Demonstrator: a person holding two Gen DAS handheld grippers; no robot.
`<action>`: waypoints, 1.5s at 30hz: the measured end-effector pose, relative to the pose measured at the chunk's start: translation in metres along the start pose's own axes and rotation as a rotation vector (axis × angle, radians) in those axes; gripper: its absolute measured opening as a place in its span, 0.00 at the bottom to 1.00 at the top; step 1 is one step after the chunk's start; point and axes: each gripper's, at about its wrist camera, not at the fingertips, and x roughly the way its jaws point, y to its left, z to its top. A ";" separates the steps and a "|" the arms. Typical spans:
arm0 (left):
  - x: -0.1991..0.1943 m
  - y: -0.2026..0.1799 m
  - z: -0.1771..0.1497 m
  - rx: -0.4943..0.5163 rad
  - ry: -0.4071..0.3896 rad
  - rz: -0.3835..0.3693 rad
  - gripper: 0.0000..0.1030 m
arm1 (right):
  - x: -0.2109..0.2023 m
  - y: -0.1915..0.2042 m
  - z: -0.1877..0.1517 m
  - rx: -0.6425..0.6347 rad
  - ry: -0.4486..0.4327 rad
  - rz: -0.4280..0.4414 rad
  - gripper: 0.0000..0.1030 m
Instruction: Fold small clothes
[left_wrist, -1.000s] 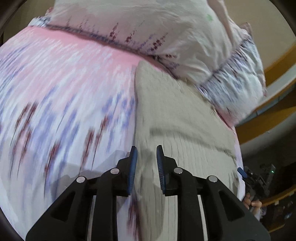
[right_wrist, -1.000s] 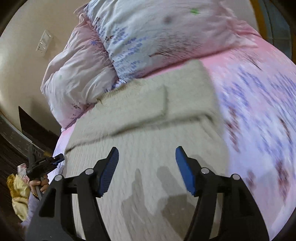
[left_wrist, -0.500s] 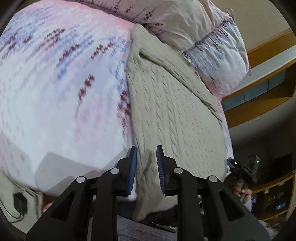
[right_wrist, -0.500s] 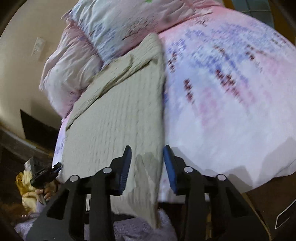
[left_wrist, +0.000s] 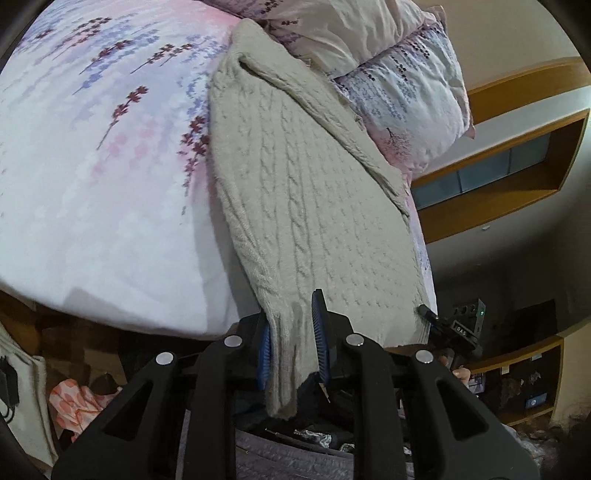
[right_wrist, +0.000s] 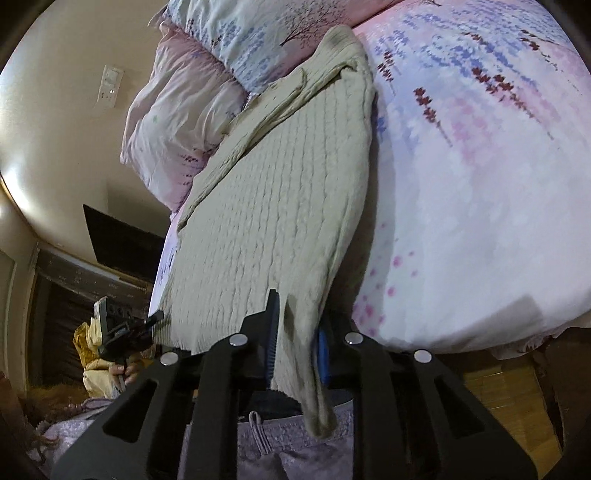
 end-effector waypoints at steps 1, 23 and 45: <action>0.001 -0.001 0.000 0.007 0.004 0.002 0.19 | 0.001 0.002 -0.002 -0.011 0.009 -0.001 0.15; -0.028 -0.030 0.070 0.166 -0.234 0.035 0.06 | -0.025 0.056 0.049 -0.243 -0.338 -0.058 0.07; 0.014 -0.042 0.209 0.088 -0.377 0.055 0.06 | 0.003 0.084 0.145 -0.310 -0.604 -0.164 0.07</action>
